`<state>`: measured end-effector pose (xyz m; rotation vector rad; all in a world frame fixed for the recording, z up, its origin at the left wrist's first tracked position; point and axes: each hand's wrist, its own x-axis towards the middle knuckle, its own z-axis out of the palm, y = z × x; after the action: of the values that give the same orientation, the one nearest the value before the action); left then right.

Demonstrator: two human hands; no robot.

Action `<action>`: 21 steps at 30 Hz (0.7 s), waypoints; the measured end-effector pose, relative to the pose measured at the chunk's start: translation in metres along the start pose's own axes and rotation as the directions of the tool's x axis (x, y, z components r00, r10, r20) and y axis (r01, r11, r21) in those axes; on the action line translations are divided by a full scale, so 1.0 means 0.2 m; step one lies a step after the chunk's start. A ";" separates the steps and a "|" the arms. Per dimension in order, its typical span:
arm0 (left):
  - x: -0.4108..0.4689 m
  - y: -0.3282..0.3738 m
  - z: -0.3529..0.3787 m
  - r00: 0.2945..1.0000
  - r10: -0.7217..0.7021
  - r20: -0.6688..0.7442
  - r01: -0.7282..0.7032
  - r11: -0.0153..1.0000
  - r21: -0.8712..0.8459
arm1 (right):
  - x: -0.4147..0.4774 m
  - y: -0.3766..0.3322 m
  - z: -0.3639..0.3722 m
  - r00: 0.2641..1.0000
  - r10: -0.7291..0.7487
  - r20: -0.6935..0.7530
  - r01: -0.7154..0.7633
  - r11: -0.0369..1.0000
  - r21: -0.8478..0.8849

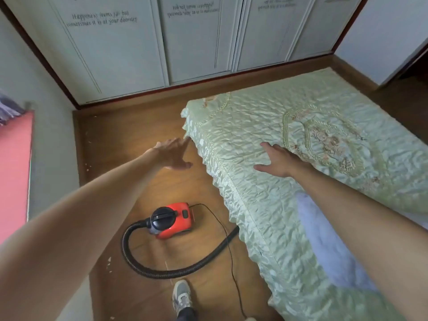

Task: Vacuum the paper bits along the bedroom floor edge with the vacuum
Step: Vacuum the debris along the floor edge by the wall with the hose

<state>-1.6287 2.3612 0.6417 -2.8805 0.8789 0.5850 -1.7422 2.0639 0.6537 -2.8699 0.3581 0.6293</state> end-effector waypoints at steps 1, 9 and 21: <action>-0.01 0.00 0.05 1.000 0.008 0.014 -0.008 1.000 0.013 | -0.01 -0.02 0.03 1.000 0.001 0.011 -0.001 1.000 0.013; 0.18 -0.12 0.61 0.971 0.029 0.237 -0.013 0.998 -0.068 | 0.24 -0.15 0.62 0.975 -0.010 0.221 0.004 1.000 0.026; 0.27 0.03 1.61 0.842 -0.031 0.539 0.133 0.980 -0.151 | 0.51 -0.02 1.52 0.889 -0.081 0.451 0.061 0.996 0.058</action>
<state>-1.6998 2.3846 0.3230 -2.6365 0.6309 1.4347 -1.7678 2.1171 0.3384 -2.5691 0.1878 1.2245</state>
